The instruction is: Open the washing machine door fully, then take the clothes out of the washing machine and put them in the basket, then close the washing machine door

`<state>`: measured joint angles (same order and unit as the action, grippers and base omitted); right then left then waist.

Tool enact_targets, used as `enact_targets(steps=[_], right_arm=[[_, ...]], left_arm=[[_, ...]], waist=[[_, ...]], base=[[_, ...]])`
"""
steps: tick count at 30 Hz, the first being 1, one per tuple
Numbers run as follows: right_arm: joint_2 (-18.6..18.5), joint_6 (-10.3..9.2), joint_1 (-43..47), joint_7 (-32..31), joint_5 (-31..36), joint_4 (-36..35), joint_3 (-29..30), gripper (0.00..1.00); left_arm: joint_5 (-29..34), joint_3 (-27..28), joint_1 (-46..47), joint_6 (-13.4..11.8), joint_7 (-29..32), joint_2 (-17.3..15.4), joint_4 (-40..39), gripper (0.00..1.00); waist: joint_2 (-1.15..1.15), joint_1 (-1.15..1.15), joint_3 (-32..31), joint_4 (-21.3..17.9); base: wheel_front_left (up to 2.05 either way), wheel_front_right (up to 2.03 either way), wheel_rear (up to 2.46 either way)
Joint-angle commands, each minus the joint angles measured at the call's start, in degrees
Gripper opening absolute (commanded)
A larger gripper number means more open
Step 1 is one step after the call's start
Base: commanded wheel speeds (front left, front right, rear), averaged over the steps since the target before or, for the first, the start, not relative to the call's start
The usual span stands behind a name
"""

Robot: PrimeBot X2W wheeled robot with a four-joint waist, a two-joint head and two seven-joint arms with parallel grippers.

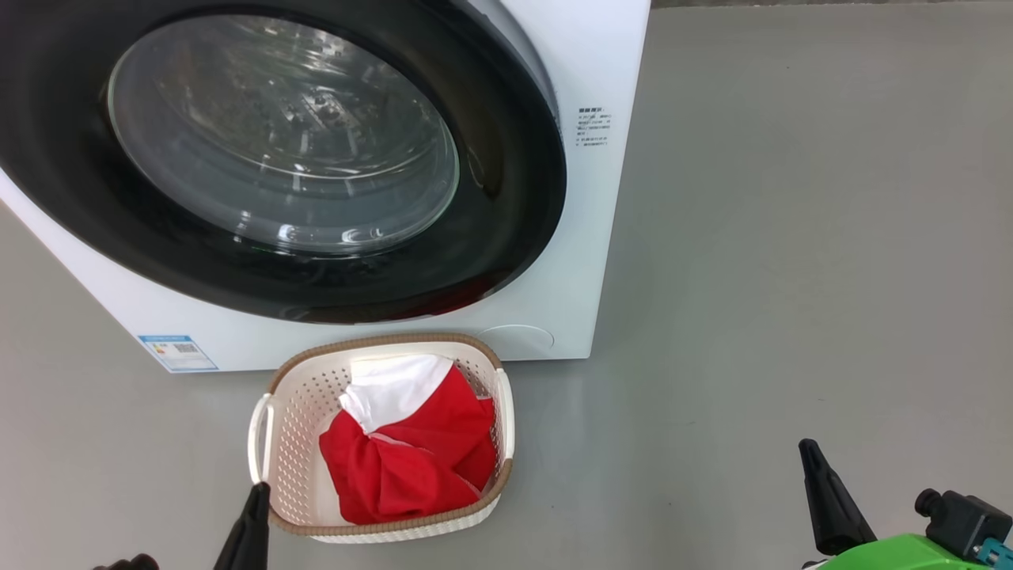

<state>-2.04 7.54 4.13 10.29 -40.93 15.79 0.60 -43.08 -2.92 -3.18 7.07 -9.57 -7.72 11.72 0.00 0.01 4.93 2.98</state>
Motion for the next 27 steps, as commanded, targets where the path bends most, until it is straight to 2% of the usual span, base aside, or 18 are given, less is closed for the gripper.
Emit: enact_targets(steps=[1,27], right_arm=[[-0.99,-0.02,-2.48,-0.37,-1.64,-1.35,-0.11,0.0],[-1.62,-0.03,-4.58,-4.2,-16.23,-1.52,0.65,0.0]], left_arm=[[-1.41,1.21,2.16,0.12,0.32,-0.51,-0.99,0.0],[-15.28,2.8,4.09,0.21,4.14,0.48,-0.14,0.0]], waist=[[0.0,-0.01,-0.07,-0.05],[0.0,-0.01,-1.37,-0.87]], base=[[0.0,0.0,0.0],[0.0,0.0,0.0]])
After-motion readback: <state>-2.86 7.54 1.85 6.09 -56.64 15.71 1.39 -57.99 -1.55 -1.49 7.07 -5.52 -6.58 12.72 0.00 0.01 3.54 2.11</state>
